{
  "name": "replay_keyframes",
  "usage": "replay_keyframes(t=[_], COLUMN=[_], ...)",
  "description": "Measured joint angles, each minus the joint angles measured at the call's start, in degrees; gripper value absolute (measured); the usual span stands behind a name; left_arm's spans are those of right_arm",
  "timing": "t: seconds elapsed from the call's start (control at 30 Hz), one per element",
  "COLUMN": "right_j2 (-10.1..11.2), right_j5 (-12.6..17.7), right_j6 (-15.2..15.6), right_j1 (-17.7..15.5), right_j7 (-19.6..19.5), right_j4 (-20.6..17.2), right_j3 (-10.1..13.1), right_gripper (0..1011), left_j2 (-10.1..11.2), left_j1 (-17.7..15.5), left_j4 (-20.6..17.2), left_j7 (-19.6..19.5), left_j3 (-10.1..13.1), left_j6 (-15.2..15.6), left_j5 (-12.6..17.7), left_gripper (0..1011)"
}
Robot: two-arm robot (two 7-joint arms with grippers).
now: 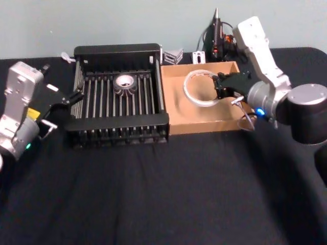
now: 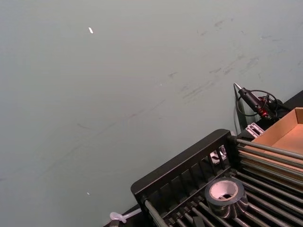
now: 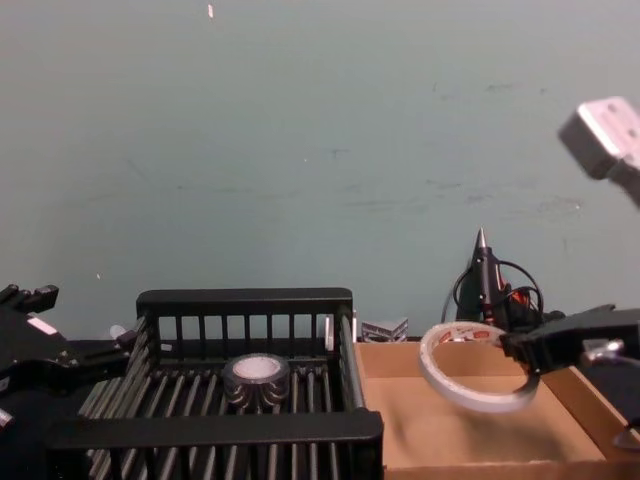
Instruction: Pick up the white tape and place it into the black box , Pick up the silver tape and place it into the brown box.
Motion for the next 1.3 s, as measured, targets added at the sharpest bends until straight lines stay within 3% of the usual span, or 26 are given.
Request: replay_keyframes(t=[0.13, 0.4, 0.87, 1.13, 1.3], right_j2=[-2.33, -4.99, -5.32, -5.26, -5.24], right_j5=[-1.38, -3.31, -3.87, -3.77, -3.70], right_j6=[-0.93, -1.98, -2.16, -2.11, -2.09], right_j1=[2.59, 5.32, 5.73, 5.65, 5.62], right_j7=[-1.56, -3.55, -3.85, -3.79, -3.77], right_j4=[5.80, 12.66, 13.58, 13.39, 13.32], right_j3=[-0.06, 0.18, 0.22, 0.22, 0.22], right_gripper=[96, 96, 96, 278, 457], left_j2=[0.00, 0.00, 0.00, 0.00, 0.00], left_j1=[0.00, 0.00, 0.00, 0.00, 0.00], left_j4=[0.00, 0.00, 0.00, 0.00, 0.00], left_j7=[0.00, 0.00, 0.00, 0.00, 0.00], left_j3=[0.00, 0.00, 0.00, 0.00, 0.00], left_j6=[0.00, 0.00, 0.00, 0.00, 0.00], left_j5=[0.00, 0.00, 0.00, 0.00, 0.00], left_gripper=[1001, 1001, 1001, 1001, 1001])
